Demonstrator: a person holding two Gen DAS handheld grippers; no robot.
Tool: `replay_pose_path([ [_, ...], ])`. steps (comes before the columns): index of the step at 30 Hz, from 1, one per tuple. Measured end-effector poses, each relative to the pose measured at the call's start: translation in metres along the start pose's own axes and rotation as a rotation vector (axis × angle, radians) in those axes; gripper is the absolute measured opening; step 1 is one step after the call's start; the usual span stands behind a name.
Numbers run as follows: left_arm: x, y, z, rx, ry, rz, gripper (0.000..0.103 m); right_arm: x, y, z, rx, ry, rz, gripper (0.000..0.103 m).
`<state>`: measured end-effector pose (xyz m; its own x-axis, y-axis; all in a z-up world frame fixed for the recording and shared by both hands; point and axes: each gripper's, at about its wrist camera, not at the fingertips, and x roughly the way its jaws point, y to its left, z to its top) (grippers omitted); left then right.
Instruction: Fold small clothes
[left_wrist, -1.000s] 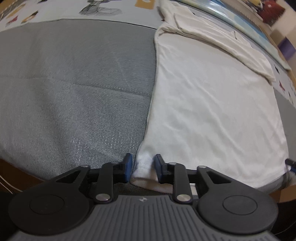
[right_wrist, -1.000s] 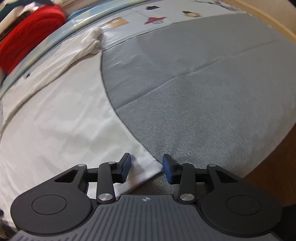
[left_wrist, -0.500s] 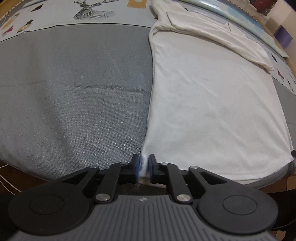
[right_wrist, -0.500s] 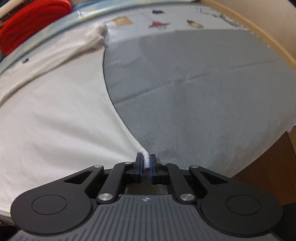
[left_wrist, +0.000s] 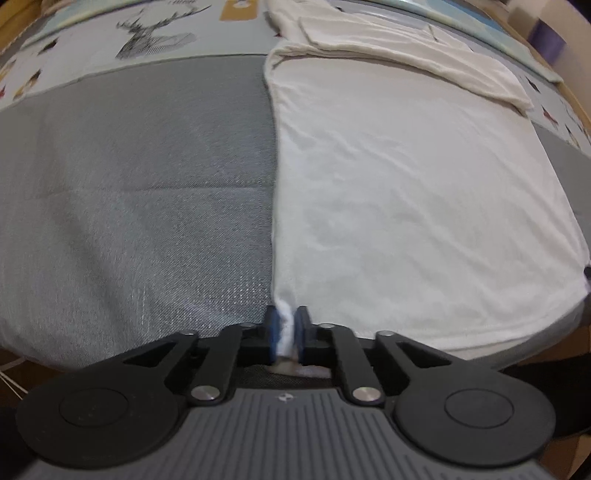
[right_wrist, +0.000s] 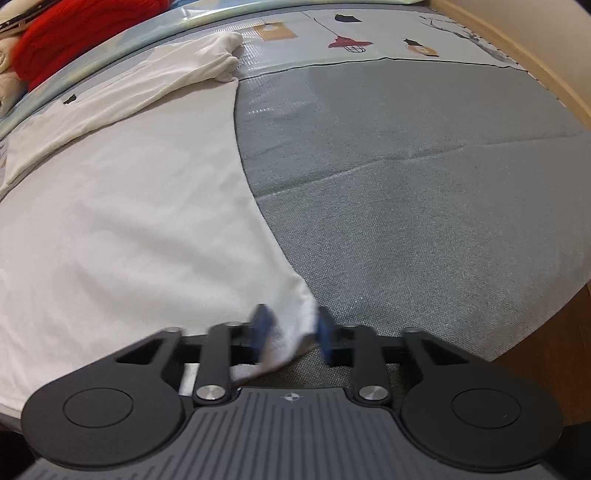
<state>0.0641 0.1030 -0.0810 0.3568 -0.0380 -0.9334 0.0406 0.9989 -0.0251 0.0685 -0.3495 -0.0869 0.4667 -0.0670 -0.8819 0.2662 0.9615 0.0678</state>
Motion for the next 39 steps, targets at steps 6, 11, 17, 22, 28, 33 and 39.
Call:
replay_pose_path([
  [6,-0.018,-0.007,-0.002,0.051,-0.058,0.018,0.006,-0.018,-0.001,0.000,0.016,-0.060,0.030,0.008],
  [11,-0.062,-0.006,0.001,0.042,-0.153,-0.047,0.006,-0.064,0.000,0.010,0.003,-0.180,0.089,0.007],
  [17,-0.143,0.003,-0.013,0.081,-0.261,-0.126,0.006,-0.137,-0.007,0.002,-0.018,-0.306,0.148,0.006],
  [22,-0.210,0.018,-0.025,0.114,-0.348,-0.196,0.006,-0.215,-0.023,-0.010,-0.053,-0.418,0.216,0.006],
  [28,-0.206,0.010,0.023,0.133,-0.377,-0.178,0.006,-0.236,-0.039,0.018,-0.034,-0.463,0.249,0.006],
  [33,-0.152,0.004,0.104,0.146,-0.329,-0.139,0.006,-0.195,-0.023,0.068,-0.047,-0.446,0.206,0.006],
  [39,-0.071,0.021,0.187,0.082,-0.240,-0.091,0.006,-0.117,0.004,0.146,-0.109,-0.347,0.153,0.006],
])
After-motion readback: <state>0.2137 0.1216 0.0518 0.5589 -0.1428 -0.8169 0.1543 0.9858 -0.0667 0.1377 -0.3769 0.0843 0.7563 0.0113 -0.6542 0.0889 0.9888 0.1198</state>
